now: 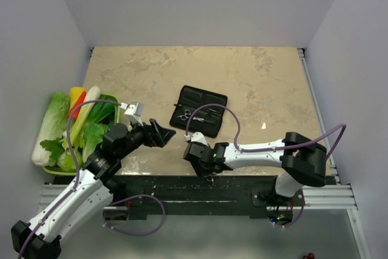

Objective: Sort the hair-cutting tools
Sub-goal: Pick up the scissors from the center of the board.

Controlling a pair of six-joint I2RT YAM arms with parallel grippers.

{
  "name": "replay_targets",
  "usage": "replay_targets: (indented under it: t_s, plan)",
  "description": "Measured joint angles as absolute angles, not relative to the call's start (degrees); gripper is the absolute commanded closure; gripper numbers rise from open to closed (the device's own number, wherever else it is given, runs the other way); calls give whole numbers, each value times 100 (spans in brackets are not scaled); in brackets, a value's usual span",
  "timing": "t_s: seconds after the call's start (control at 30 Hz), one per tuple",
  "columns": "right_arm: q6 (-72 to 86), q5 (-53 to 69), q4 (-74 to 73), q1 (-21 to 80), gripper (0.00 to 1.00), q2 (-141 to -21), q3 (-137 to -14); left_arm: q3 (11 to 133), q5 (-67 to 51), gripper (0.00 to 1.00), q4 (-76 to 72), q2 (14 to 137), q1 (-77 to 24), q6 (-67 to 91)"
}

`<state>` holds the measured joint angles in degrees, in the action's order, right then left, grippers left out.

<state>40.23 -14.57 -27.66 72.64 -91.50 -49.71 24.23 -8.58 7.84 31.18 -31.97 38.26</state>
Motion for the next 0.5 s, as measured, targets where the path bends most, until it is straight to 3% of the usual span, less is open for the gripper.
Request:
replay_targets:
  t_s: [0.5]
  plan:
    - [4241,-1747,-3039,7415,58,-9367,-5190,2421,-860,0,858,2952,-3197,3815]
